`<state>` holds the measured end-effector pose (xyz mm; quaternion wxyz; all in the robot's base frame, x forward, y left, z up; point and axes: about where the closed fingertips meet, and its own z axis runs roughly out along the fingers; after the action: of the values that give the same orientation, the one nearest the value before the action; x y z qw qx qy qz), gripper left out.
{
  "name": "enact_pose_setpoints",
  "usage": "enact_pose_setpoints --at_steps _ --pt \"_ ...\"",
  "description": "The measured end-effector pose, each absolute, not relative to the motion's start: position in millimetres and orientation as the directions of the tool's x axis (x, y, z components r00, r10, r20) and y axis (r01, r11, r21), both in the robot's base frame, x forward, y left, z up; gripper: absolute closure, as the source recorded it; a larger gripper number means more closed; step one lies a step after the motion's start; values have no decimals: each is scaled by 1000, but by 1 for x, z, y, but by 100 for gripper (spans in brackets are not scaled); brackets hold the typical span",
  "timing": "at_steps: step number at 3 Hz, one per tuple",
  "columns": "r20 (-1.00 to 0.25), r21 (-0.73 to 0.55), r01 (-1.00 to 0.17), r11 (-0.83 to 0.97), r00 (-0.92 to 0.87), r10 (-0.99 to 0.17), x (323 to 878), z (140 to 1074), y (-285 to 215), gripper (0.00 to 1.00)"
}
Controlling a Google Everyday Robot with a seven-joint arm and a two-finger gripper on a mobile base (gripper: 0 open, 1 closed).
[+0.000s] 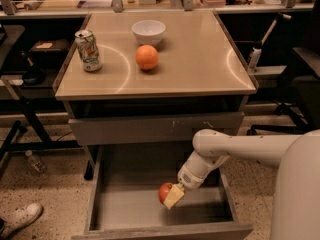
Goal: Place apple into middle drawer
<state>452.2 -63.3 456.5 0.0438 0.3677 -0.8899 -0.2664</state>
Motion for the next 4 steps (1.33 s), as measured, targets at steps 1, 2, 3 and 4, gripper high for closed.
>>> enact_pose_setpoints --at_steps 1,2,3,4 --pt "-94 529 -586 614 -760 -643 441 430 -66 100" --pt "-75 540 -549 638 -787 -613 435 408 -69 100" --pt "-59 546 -520 657 -806 -589 434 392 -71 100" --pt "-46 550 -500 669 -818 -574 431 380 -73 100"
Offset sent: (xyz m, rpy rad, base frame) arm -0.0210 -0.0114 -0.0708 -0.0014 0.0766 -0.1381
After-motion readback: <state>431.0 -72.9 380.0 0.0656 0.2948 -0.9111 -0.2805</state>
